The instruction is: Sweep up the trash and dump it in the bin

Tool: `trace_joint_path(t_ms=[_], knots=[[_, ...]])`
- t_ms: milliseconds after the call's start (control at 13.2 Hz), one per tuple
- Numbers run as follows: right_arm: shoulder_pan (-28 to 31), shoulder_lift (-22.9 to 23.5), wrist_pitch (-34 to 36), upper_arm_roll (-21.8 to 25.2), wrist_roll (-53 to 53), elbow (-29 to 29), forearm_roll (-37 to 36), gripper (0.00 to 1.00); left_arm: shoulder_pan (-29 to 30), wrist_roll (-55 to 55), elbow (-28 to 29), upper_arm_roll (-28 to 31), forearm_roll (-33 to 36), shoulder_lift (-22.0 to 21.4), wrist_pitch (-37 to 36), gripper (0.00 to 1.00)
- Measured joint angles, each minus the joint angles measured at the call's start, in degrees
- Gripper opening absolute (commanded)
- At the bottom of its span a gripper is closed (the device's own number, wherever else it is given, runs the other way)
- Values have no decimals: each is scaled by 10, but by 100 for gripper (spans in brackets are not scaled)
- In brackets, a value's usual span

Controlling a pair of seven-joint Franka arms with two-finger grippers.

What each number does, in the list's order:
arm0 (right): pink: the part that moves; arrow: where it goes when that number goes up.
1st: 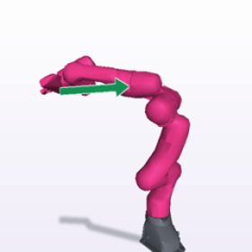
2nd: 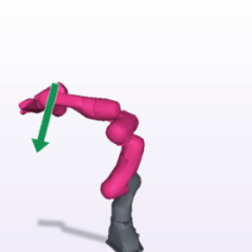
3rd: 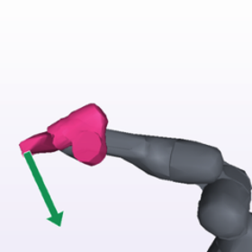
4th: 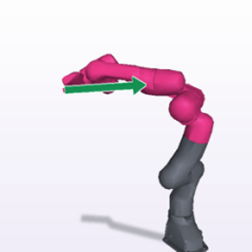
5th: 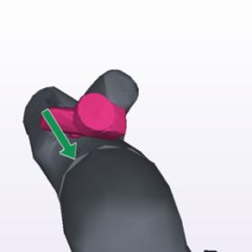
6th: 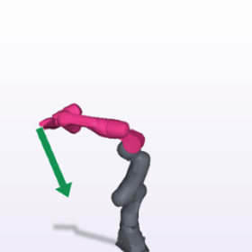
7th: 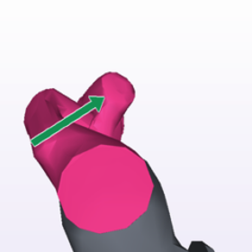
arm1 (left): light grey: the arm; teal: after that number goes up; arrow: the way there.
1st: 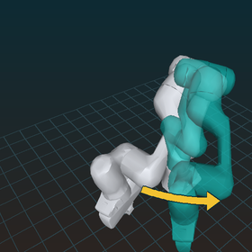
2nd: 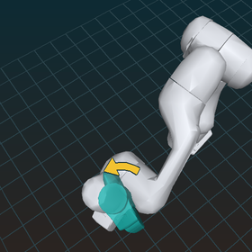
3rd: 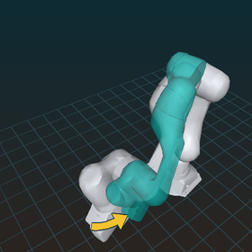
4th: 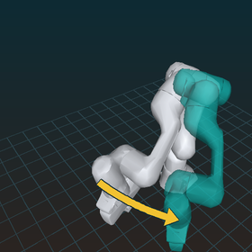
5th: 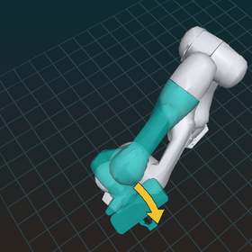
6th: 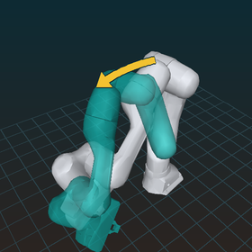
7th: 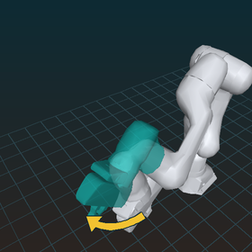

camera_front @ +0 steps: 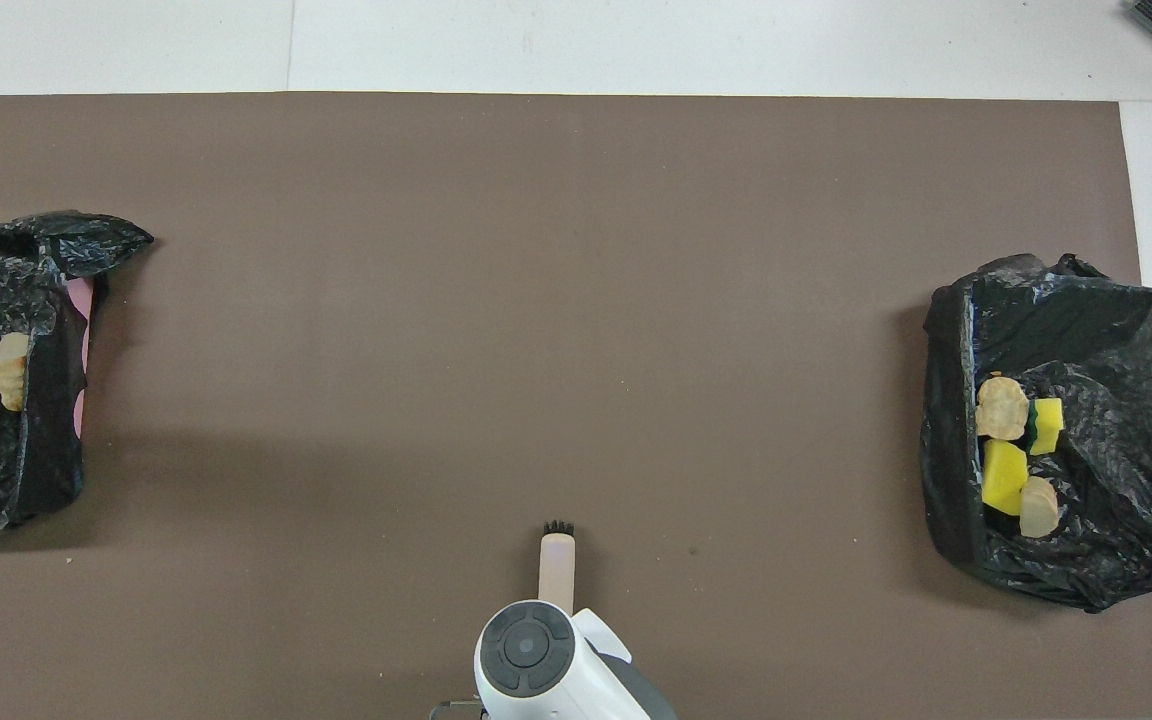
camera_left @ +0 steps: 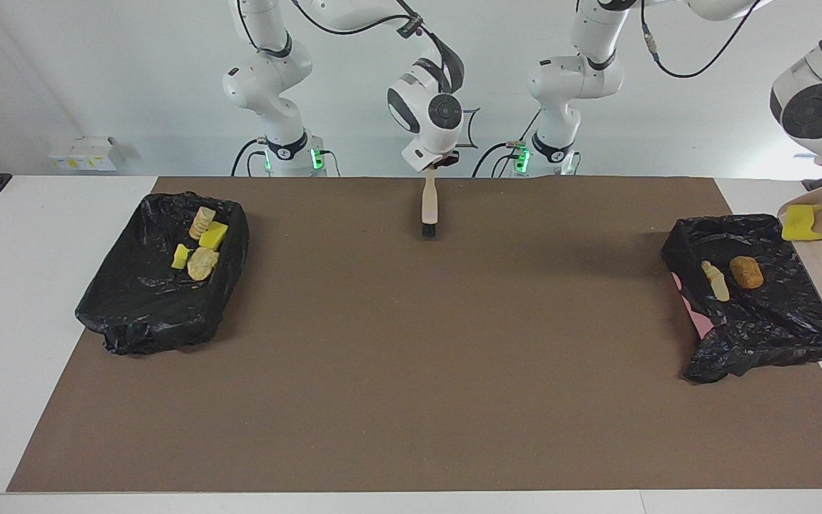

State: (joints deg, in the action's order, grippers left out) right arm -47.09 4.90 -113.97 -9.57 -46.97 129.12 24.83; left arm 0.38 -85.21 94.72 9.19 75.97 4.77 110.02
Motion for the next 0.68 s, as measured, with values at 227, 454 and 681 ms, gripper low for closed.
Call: trace_joint_path(t_ms=[227, 454, 681], knots=[[12, 0, 12, 3, 0, -13, 0, 54, -1, 23, 35, -4, 15, -28, -4, 0], [41, -1, 64, 5, 1, -54, 0, 68, 1, 35, 48, -1, 17, -32, 11, 0], [72, -19, 84, 6, 13, -72, 0, 96, 5, 43, 57, -1, 18, -36, 27, 0]])
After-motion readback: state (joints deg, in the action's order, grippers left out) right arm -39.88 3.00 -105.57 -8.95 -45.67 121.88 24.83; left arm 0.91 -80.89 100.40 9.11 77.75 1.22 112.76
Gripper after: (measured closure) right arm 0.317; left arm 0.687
